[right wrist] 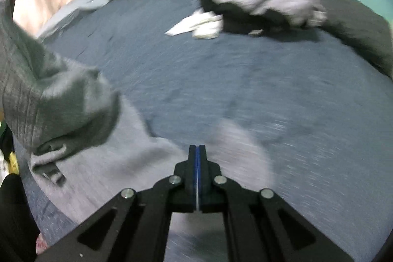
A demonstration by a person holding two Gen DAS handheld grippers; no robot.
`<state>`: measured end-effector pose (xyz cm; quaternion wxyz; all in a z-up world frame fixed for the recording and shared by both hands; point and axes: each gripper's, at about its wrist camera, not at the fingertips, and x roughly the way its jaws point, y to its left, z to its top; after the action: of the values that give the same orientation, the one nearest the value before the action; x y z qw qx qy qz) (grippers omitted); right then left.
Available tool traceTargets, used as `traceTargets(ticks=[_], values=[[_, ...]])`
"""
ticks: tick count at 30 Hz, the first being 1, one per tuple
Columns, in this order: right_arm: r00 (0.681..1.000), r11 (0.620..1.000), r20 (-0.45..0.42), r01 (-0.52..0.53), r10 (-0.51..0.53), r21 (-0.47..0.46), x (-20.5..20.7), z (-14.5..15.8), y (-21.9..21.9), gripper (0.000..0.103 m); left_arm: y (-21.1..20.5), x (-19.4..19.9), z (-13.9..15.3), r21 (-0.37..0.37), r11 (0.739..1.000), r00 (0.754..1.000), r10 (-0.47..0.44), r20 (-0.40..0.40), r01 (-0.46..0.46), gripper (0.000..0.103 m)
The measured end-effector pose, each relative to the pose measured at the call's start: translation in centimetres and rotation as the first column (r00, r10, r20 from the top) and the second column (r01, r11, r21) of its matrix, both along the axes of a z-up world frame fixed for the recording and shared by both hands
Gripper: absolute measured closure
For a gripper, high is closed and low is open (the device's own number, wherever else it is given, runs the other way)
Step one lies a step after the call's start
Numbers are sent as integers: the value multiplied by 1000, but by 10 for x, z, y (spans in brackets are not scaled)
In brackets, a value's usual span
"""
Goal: Fold clothes
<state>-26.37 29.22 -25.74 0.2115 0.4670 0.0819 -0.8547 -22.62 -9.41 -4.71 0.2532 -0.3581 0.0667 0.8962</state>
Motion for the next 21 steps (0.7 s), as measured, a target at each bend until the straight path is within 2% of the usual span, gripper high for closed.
traceTargets(ticks=[2, 6, 7, 8, 10, 14, 16, 18, 20, 21], values=[[999, 999, 32, 39, -38, -32, 4, 3, 28, 103, 8, 2, -2, 2, 1000, 1000, -18, 0, 18, 98], [994, 995, 105, 19, -8, -103, 5, -9, 24, 100, 20, 6, -7, 12, 999, 999, -35, 5, 35, 98], [992, 994, 126, 1, 12, -109, 3, -15, 13, 91, 22, 7, -8, 15, 999, 999, -36, 6, 36, 98], [990, 994, 136, -24, 39, -109, 2, -20, -2, 72, 23, 9, -9, 12, 999, 999, -37, 8, 37, 98], [984, 991, 146, -82, 97, -107, -2, -28, -37, 55, 23, 11, -11, 10, 999, 999, -35, 12, 35, 98], [967, 984, 184, -167, 175, -58, -17, -56, -101, 54, 21, 11, -16, 16, 999, 999, -30, 24, 29, 98], [965, 984, 197, -176, 175, -16, -27, -70, -119, 54, 20, 10, -19, 17, 999, 999, -30, 30, 29, 98], [962, 983, 204, -183, 183, -18, -34, -78, -128, 55, 18, 10, -22, 16, 999, 999, -32, 32, 31, 98], [959, 980, 202, -198, 199, -23, -35, -80, -130, 88, 15, 9, -25, 15, 999, 999, -31, 33, 31, 98], [958, 978, 200, -206, 207, -25, -35, -80, -131, 93, 13, 8, -26, 16, 999, 999, -29, 35, 29, 98]])
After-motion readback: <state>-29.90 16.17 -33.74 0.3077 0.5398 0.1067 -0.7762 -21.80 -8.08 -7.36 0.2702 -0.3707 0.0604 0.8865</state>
